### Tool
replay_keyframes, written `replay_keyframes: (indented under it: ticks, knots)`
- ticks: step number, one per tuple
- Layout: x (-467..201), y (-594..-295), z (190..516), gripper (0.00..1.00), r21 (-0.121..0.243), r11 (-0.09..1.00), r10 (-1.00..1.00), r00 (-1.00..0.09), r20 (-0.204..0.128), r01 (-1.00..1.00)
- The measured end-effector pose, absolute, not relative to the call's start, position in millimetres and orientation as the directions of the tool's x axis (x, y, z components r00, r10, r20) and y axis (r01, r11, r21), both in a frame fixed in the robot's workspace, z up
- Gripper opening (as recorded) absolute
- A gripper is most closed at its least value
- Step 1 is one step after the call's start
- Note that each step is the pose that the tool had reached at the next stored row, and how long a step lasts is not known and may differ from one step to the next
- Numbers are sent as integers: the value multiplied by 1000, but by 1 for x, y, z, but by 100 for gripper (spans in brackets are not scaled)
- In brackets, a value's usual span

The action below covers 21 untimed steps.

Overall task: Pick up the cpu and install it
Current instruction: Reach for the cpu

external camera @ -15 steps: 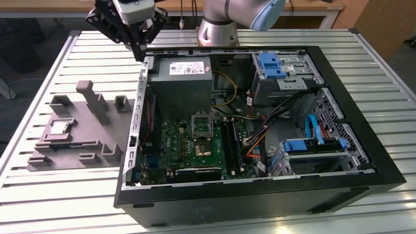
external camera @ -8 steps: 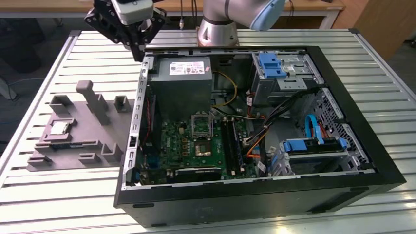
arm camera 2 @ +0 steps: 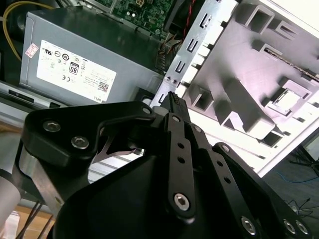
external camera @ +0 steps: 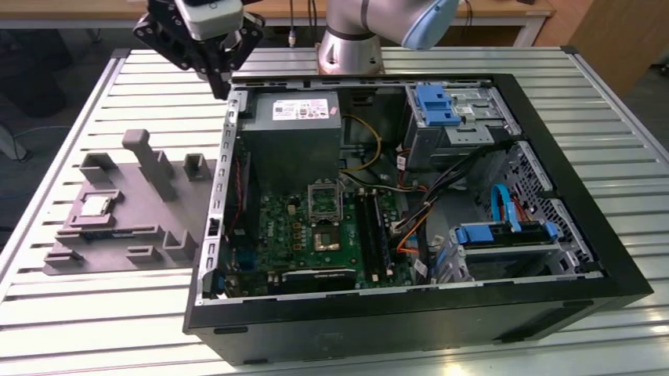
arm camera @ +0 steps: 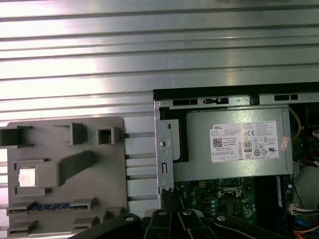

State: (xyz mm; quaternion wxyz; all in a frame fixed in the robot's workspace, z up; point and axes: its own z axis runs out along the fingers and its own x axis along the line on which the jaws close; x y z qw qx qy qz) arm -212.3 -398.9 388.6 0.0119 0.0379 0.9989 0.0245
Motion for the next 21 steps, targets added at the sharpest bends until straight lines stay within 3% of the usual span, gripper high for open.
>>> replay_keyframes:
  ticks: [21]
  knots:
    - [-219, -399, 388, 11, 50, 996, 76, -997, -22, 75]
